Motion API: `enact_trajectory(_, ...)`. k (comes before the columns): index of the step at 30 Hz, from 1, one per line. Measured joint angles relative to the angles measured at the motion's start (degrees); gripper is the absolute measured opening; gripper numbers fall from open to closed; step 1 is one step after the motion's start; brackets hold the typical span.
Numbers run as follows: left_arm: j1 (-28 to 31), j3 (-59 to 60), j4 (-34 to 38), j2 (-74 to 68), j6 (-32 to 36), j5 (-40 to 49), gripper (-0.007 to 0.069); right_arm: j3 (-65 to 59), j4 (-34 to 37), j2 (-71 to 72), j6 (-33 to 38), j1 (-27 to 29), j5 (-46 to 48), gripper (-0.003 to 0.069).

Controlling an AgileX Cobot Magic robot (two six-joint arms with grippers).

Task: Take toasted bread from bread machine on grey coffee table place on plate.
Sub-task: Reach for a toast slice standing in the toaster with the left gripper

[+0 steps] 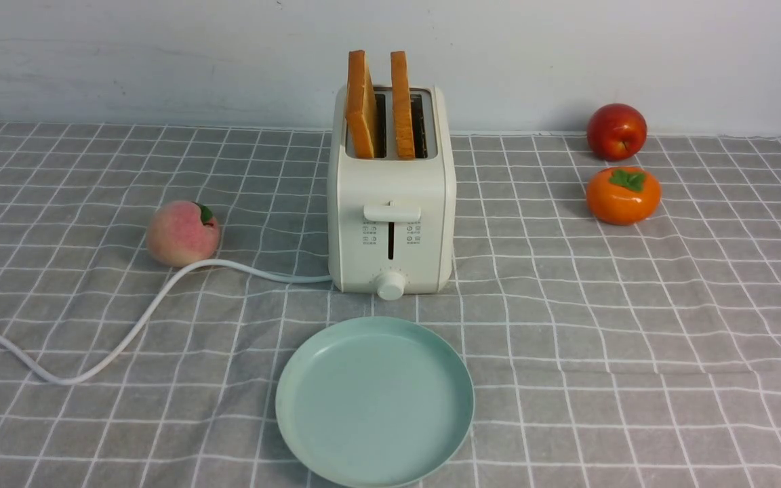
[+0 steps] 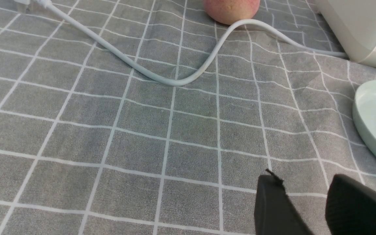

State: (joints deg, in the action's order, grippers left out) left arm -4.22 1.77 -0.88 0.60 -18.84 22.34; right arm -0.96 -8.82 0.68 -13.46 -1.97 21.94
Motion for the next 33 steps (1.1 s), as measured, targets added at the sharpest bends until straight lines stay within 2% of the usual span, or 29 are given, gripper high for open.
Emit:
enact_trajectory(4,0.0,0.0,-1.27,0.0,0.13,-0.76,0.0239,0.0,0.0,0.0,0.0,0.0,0.0,0.0239)
enact_trajectory(7,0.0,0.0,-0.04,0.0,-0.67,-5.18,0.0239,0.0,0.6,0.0,-0.48,0.0,-0.44,0.0239)
enact_trajectory(10,0.0,0.0,3.5,0.0,-3.17,-9.83,0.0239,-0.31,5.13,0.0,-3.35,0.0,-3.27,0.0239)
enact_trajectory(11,0.0,0.0,6.49,0.0,-5.34,-14.77,0.0239,-0.45,10.27,0.0,-6.44,0.0,-6.26,0.0239)
enact_trajectory(13,0.0,0.0,9.17,0.0,-7.27,-18.64,0.0237,-0.45,15.57,0.0,-9.26,0.0,-11.12,0.0239)
enact_trajectory(16,0.0,0.0,13.21,0.0,-9.72,-24.97,0.0223,-0.45,19.21,0.0,-10.89,0.0,-16.68,0.0239)
enact_trajectory(18,0.0,0.0,15.81,0.0,-10.93,-29.83,0.0185,-0.45,19.4,0.0,-10.04,0.0,-18.53,0.0239)
enact_trajectory(20,0.0,0.0,16.99,0.0,-11.31,-34.41,0.0108,-0.45,17.6,0.0,-8.19,0.0,-18.1,0.0239)
enact_trajectory(21,0.0,0.0,17.05,0.0,-11.37,-35.28,0.0099,-0.45,17.23,0.0,-7.99,0.0,-18.09,0.0239)
enact_trajectory(22,0.0,-0.19,17.27,0.0,-11.5,-37.43,0.003,-0.45,16.89,0.0,-7.66,0.0,-18.34,0.0239)
enact_trajectory(23,0.0,-0.43,17.26,0.0,-11.52,-37.55,0.0013,-0.45,16.89,0.0,-7.66,0.0,-18.48,0.0239)
enact_trajectory(24,0.0,-2.46,17.2,0.0,-11.58,-36.76,-0.0014,-0.37,17.32,0.0,-8.6,0.0,-20.63,0.0239)
enact_trajectory(26,0.0,-4.65,16.92,0.0,-11.58,-34.9,-0.0014,0.38,17.58,0.0,-9.94,0.0,-21.37,0.0239)
enact_trajectory(28,0.0,-13.92,15.78,-0.9,-11.58,-24.75,-0.0014,7.82,16.19,-0.06,-11.87,0.0,-19.6,0.0234)
enact_trajectory(30,0.0,-17.85,15.04,-2.36,-11.45,-19.5,-0.0014,12.16,14.46,-0.47,-12.0,0.0,-17.19,0.0225)
enact_trajectory(31,0.0,-25.74,13.16,-7.23,-10.35,-7.94,-0.0014,21.18,11.46,-2.73,-12.21,0.0,-9.49,0.0192)
enact_trajectory(32,0.0,-26.5,12.95,-7.81,-10.2,-6.72,-0.0014,23.29,10.9,-3.49,-12.21,0.0,-7.3,0.0182)
enact_trajectory(33,0.0,-32.41,11.92,-13.29,-8.23,2.91,-0.0014,30.52,9.17,-7.35,-12.17,0.0,1.53,0.014)
